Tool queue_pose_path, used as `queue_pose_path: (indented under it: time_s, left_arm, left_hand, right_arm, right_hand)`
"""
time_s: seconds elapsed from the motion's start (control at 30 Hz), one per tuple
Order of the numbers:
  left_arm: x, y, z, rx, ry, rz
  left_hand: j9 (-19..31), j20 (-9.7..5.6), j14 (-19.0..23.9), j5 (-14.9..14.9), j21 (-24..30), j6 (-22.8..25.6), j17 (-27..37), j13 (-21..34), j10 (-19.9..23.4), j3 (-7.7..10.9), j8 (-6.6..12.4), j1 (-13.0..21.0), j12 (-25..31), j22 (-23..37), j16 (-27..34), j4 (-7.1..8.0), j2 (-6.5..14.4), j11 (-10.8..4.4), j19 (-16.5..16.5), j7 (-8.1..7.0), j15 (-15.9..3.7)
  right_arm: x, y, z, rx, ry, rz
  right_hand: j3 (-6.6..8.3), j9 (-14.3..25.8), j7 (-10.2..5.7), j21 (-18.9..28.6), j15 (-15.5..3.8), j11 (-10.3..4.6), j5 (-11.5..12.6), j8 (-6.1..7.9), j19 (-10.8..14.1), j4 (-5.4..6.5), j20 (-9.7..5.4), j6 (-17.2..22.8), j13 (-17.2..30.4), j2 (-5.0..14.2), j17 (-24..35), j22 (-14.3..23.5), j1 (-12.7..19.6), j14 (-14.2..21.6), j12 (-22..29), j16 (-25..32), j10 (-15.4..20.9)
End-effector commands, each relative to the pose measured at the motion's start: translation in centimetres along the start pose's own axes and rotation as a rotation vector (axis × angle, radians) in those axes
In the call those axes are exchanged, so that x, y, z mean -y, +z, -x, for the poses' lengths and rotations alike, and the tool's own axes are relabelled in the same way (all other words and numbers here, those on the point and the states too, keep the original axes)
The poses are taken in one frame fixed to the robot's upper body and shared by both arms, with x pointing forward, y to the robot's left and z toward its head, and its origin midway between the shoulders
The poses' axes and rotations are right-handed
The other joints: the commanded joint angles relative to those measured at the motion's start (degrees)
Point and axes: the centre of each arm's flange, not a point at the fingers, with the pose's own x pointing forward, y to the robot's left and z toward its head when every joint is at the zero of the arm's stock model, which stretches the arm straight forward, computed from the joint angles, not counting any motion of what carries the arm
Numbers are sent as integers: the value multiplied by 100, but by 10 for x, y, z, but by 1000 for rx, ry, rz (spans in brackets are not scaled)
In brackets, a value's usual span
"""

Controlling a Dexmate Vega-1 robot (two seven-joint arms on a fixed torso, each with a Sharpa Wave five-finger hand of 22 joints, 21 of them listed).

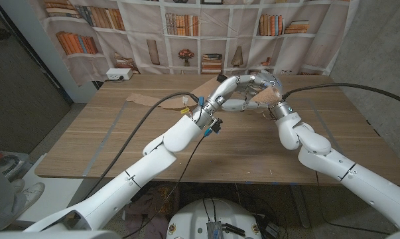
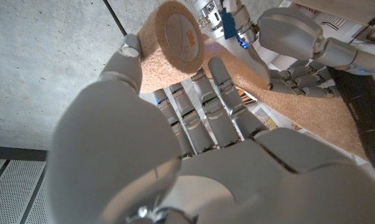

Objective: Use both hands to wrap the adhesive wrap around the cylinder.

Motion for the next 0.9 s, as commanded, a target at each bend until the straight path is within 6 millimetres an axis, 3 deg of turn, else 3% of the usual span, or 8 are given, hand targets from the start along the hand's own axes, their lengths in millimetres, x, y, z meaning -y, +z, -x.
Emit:
queue_pose_path:
  time_s: [0.03,0.53,0.9]
  left_arm:
    - [3,-4,18,-61,1,34]
    - [14,-10,36,-141,-5,100]
    - [16,-20,58,-225,89,148]
  left_hand:
    - [12,-546,43,20,39,634,25,29,-6,16,36,1003,41,-4,21,32,1047,-24,-21,614,-383]
    - [10,-544,34,19,57,636,28,31,-16,13,48,1002,37,-18,23,32,1050,-24,-30,607,-383]
    - [9,-546,40,19,68,617,37,39,-14,11,49,1004,43,-27,33,30,1051,-24,-40,613,-383]
  right_arm:
    - [2,-14,0,-41,-2,22]
    - [12,-29,0,-93,-38,35]
    - [29,-42,5,-139,-95,18]
  right_hand:
    - [13,19,-166,59,-477,-153,31,44,-38,25,-901,191,17,698,17,-1,667,52,5,-28,200]
    - [13,22,-166,73,-478,-152,31,39,-38,29,-901,191,15,702,19,-19,665,49,-7,-38,197]
    - [11,25,-166,86,-477,-153,31,35,-39,27,-902,193,22,700,23,-34,668,53,-11,-42,196]
